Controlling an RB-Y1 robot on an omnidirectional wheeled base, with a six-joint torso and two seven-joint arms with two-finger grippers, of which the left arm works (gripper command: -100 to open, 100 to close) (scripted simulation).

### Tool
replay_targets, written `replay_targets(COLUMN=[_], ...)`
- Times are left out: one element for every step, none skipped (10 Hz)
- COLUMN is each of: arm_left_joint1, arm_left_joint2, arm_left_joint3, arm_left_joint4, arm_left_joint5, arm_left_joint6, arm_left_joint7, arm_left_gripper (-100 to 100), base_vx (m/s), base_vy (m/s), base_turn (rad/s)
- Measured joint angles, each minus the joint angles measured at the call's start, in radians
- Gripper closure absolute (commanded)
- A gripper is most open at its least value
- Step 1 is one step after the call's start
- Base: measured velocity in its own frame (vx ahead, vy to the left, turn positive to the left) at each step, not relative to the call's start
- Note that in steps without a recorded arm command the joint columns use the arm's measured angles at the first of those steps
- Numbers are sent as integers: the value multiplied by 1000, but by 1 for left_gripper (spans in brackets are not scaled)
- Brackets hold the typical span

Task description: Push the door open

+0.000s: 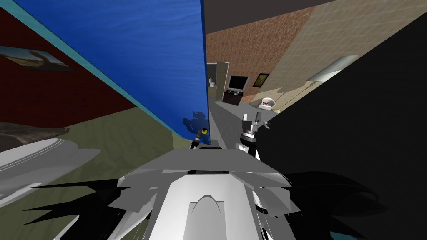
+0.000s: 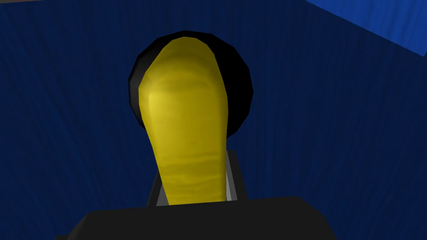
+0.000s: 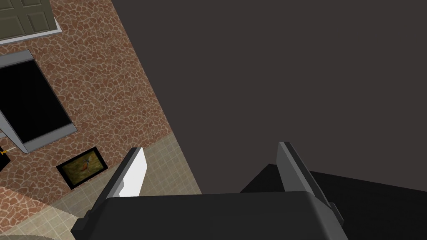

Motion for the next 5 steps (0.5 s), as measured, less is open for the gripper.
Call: replay_targets(arm_left_joint1=[-8, -18, -11, -9, -24], arm_left_joint2=[-2, -5, -7, -13, -19], arm_left_joint3=[14, 28, 40, 53, 71], arm_left_joint4=[10, 26, 13, 9, 30], arm_left_joint5=[5, 11, 15, 19, 25], arm_left_joint6=[-2, -9, 0, 5, -1], arm_left_joint7=[-4, -9, -14, -23, -31], arm_left_gripper=[100, 100, 100, 100, 100], base_vx=[111, 131, 135, 137, 138], base_vy=[-100, -122, -121, -131, -144], base_turn=[39, 60, 79, 89, 58])
